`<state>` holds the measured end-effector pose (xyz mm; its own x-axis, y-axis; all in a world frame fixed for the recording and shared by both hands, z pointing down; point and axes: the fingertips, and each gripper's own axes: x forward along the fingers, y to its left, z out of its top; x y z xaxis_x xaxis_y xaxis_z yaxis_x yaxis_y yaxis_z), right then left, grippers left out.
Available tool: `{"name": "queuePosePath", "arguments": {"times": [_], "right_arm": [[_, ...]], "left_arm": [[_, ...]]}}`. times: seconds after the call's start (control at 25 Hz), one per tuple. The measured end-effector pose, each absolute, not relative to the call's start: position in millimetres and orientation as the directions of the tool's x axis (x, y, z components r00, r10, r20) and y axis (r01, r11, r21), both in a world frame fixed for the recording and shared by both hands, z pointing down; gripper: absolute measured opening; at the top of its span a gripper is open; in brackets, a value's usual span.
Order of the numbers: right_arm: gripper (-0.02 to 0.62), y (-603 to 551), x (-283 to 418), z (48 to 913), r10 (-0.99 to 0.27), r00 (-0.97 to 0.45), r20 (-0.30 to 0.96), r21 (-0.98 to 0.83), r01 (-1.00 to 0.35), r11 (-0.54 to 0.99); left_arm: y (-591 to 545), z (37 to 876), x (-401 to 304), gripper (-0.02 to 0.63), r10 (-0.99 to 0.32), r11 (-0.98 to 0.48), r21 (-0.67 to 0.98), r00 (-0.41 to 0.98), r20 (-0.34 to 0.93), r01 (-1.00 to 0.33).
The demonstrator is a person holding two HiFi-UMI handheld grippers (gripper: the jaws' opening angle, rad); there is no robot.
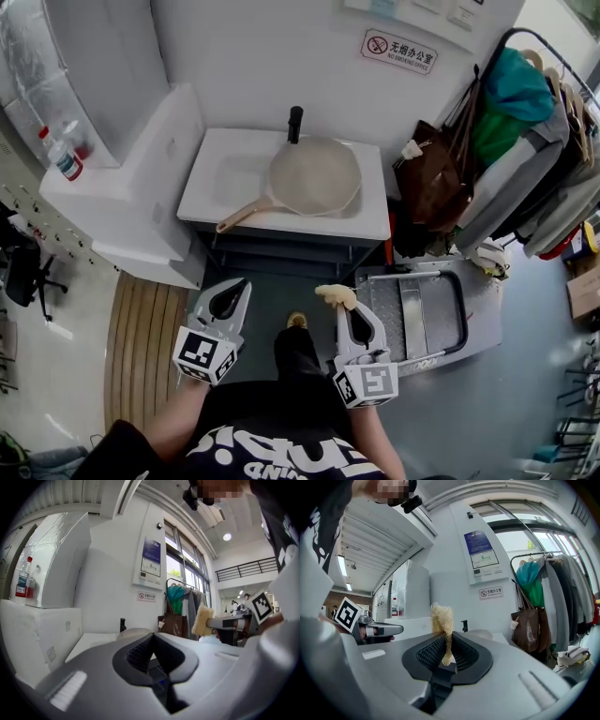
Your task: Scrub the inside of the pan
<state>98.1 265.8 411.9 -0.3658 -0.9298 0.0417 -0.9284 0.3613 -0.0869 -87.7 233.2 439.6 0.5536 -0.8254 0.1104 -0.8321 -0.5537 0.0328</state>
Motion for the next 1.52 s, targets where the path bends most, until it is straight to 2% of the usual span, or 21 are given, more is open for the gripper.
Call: {"name": "queuePosePath", "arguments": {"times": [0.48, 0.96, 1.24, 1.52], "right_arm": [[0.038, 130.3, 120.8, 405.6, -0.901, -0.429, 0.067, -0.087, -0.902, 0.424], [0.04, 26.9, 131.8, 403.1, -0.851, -0.515, 0.096, -0.082, -0.857, 0.509], [0.039, -12.3, 114.9, 408.1, -0.838, -0.536, 0.105, -0.079, -0.844, 0.53], [0.04, -42.3, 109.8, 409.4, -0.861, -0.498, 0.104, -0.106, -0.866, 0.488]], "left_arm": [[105.4, 424.8, -68.5, -0.003, -0.849, -0.518, 0.025, 0.517, 0.113, -0.855], [15.1, 428.6, -65.4, -0.003, -0.902, -0.419, -0.029, 0.412, 0.132, -0.908], [-18.5, 429.0, -77.3, -0.003, -0.894, -0.433, -0.035, 0.423, 0.148, -0.901], [-57.7, 421.0, -77.9, -0.002, -0.865, -0.492, -0.054, 0.482, 0.138, -0.869]]}}
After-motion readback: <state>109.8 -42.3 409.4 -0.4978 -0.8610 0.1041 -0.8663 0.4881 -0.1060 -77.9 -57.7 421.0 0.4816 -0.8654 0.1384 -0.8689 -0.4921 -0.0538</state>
